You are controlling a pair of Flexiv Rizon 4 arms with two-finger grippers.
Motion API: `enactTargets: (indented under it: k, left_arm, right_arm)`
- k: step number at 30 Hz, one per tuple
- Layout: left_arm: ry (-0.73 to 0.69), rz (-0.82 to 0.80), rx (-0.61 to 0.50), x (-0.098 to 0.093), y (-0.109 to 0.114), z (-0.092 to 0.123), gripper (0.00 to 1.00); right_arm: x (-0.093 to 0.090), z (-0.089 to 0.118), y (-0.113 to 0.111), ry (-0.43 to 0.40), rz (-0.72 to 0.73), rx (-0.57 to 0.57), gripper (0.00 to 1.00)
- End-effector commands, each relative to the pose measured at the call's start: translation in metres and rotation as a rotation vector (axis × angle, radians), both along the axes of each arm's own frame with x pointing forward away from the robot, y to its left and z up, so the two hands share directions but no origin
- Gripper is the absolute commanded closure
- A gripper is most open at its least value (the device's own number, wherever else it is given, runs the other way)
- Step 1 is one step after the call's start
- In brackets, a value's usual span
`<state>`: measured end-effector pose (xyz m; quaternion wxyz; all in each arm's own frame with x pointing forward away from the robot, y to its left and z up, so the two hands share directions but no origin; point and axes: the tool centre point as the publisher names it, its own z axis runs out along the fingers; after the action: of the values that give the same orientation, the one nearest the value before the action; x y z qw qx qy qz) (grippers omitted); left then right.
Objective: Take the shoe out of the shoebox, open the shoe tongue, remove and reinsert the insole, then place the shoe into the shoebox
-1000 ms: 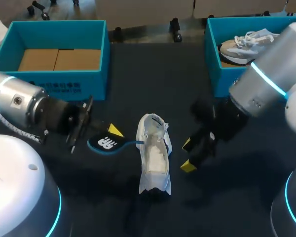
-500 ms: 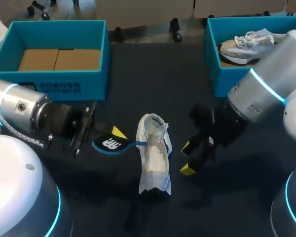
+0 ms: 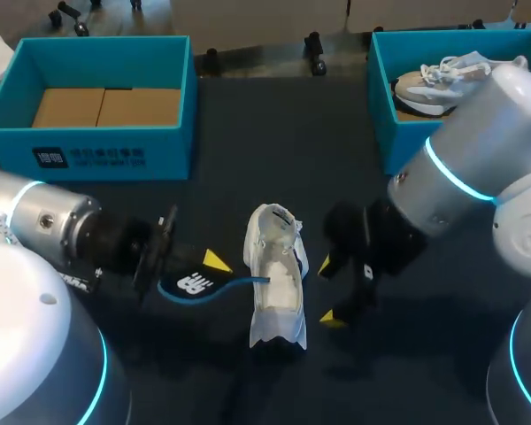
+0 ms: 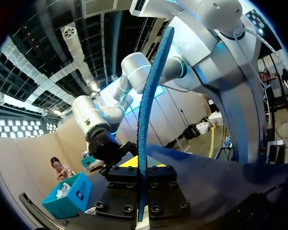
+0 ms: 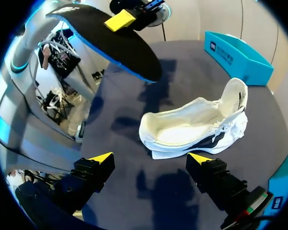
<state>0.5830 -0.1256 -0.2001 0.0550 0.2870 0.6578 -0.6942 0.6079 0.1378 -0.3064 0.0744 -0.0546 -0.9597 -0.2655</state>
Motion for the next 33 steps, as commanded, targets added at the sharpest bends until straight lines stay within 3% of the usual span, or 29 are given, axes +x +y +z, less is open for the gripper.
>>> enactTargets:
  k: [1, 11, 14, 33]
  left_arm:
    - [0.010, -0.015, -0.007, 0.002, -0.010, -0.011, 1.00]
    - [0.051, -0.036, -0.035, -0.002, -0.025, -0.020, 1.00]
    - [0.070, -0.033, -0.033, -0.002, -0.025, -0.021, 1.00]
    - [0.070, -0.033, -0.033, -0.002, -0.025, -0.021, 1.00]
  right_arm:
    - [-0.002, -0.009, 0.005, -0.006, 0.005, -0.015, 0.00]
    - [-0.001, -0.016, 0.005, -0.014, -0.021, -0.134, 0.00]
    - [0.000, -0.020, 0.005, 0.036, -0.049, -0.193, 0.00]
    - [0.000, -0.020, 0.005, 0.036, -0.049, -0.193, 0.00]
